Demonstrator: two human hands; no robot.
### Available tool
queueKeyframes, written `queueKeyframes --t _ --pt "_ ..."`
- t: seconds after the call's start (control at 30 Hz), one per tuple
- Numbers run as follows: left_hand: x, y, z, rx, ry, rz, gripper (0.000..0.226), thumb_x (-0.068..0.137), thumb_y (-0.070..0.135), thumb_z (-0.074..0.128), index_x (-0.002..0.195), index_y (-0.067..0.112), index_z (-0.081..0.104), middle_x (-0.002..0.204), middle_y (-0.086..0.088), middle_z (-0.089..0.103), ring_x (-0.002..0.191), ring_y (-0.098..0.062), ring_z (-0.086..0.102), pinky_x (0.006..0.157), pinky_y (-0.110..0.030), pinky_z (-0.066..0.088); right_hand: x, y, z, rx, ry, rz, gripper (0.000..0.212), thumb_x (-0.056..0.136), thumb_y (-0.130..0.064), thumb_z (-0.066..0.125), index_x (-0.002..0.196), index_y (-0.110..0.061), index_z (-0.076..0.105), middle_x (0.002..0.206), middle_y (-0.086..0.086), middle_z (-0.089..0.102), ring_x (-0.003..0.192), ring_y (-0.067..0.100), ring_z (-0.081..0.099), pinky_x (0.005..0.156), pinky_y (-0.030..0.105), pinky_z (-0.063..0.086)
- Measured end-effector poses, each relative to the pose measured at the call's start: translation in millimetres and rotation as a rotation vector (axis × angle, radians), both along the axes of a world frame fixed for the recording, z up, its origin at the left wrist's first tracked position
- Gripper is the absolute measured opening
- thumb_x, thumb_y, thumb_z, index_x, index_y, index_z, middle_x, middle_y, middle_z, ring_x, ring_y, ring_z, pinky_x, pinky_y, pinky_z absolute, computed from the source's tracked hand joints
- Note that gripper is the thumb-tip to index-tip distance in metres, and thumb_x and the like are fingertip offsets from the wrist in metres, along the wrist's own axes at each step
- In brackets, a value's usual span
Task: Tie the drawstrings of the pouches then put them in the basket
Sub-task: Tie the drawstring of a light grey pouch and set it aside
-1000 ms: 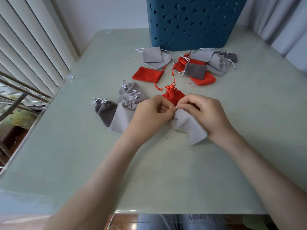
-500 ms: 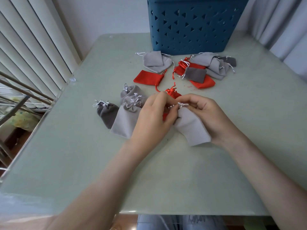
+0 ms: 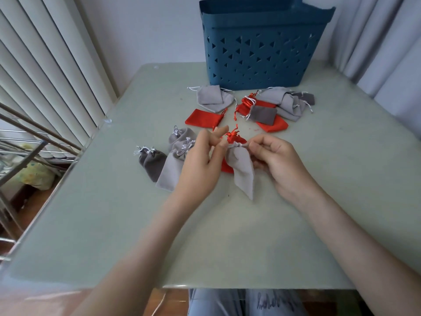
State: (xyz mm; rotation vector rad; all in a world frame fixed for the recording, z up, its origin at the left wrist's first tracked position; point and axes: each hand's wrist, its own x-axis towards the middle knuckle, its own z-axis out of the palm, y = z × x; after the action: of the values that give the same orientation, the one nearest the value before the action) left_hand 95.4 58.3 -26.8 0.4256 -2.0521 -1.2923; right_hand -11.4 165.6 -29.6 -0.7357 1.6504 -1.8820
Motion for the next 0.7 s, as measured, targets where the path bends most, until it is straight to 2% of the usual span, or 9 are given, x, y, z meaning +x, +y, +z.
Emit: queueKeyframes --t 0.03,0.1,0.2,0.3,0.37,0.43,0.5,0.6,0.7 --pt "2 -2 5 0.035 -0.032 0.005 0.024 0.098 0.014 0.048 0.076 0.020 0.040 0.101 0.009 0.062 0.091 0.020 0.054 0.081 -0.012 0.044 3 -1 3 -0.040 -0.055 0.038 0.018 0.094 -0.001 0.048 0.081 -0.008 0.059 0.072 0.005 0.066 0.063 0.013 0.061 0.058 0.020 0.050" --pt "6 -7 13 0.031 -0.115 0.029 0.019 0.098 0.019 0.046 0.082 0.017 0.038 0.079 0.013 0.053 0.066 0.012 0.052 0.066 -0.010 0.041 9 -4 12 -0.119 -0.153 0.112 0.017 0.094 0.000 0.045 0.084 -0.007 0.057 0.074 0.007 0.068 0.064 0.016 0.065 0.058 0.023 0.054" --pt "19 -15 20 -0.072 -0.135 0.053 0.016 0.099 0.021 0.043 0.094 0.012 0.030 0.077 0.003 0.049 0.063 -0.001 0.049 0.061 -0.018 0.039 24 -14 23 -0.168 -0.248 0.224 0.016 0.095 0.001 0.041 0.087 -0.006 0.053 0.073 0.009 0.069 0.063 0.018 0.068 0.060 0.026 0.057" --pt "32 -22 21 -0.177 -0.126 0.117 0.016 0.101 0.017 0.040 0.092 0.012 0.027 0.077 0.004 0.045 0.064 0.001 0.047 0.058 -0.008 0.034 36 -25 27 -0.158 -0.318 0.296 0.018 0.096 0.001 0.038 0.089 -0.006 0.053 0.075 0.009 0.068 0.066 0.018 0.068 0.060 0.029 0.057" --pt "41 -29 18 -0.262 -0.130 0.203 0.015 0.100 0.016 0.041 0.091 0.011 0.029 0.077 0.001 0.045 0.066 -0.011 0.046 0.060 -0.016 0.032 42 -32 27 -0.127 -0.367 0.340 0.014 0.098 -0.003 0.039 0.093 -0.006 0.052 0.074 0.009 0.068 0.065 0.018 0.068 0.060 0.030 0.057" --pt "47 -39 9 -0.406 -0.138 0.295 0.011 0.098 0.012 0.044 0.092 0.008 0.035 0.084 -0.012 0.047 0.073 -0.028 0.046 0.065 -0.026 0.031 46 -40 23 -0.018 -0.276 0.355 0.009 0.098 -0.009 0.044 0.103 -0.007 0.051 0.079 0.007 0.067 0.069 0.018 0.065 0.063 0.029 0.056" --pt "52 -48 -5 -0.629 -0.203 0.378 0.011 0.091 0.012 0.047 0.090 0.004 0.040 0.082 -0.022 0.050 0.071 -0.037 0.052 0.064 -0.041 0.042 46 -47 14 0.141 -0.051 0.307 0.015 0.096 -0.010 0.051 0.110 -0.006 0.050 0.087 0.005 0.065 0.076 0.016 0.063 0.066 0.025 0.053" --pt "53 -54 -23 -0.778 -0.441 0.407 0.030 0.081 0.033 0.044 0.081 0.003 0.046 0.073 -0.021 0.051 0.061 -0.037 0.055 0.053 -0.038 0.046 42 -54 6 0.292 0.202 0.232 0.018 0.092 -0.007 0.056 0.110 -0.008 0.052 0.083 0.001 0.060 0.075 0.015 0.057 0.067 0.025 0.048" --pt "48 -55 -14 -0.734 -0.470 0.493 0.048 0.080 0.045 0.040 0.082 -0.001 0.055 0.082 -0.022 0.054 0.070 -0.038 0.057 0.060 -0.040 0.047 29 -54 4 0.350 0.267 0.173 0.016 0.090 -0.008 0.058 0.104 -0.014 0.054 0.084 -0.002 0.060 0.076 0.017 0.056 0.068 0.029 0.046"
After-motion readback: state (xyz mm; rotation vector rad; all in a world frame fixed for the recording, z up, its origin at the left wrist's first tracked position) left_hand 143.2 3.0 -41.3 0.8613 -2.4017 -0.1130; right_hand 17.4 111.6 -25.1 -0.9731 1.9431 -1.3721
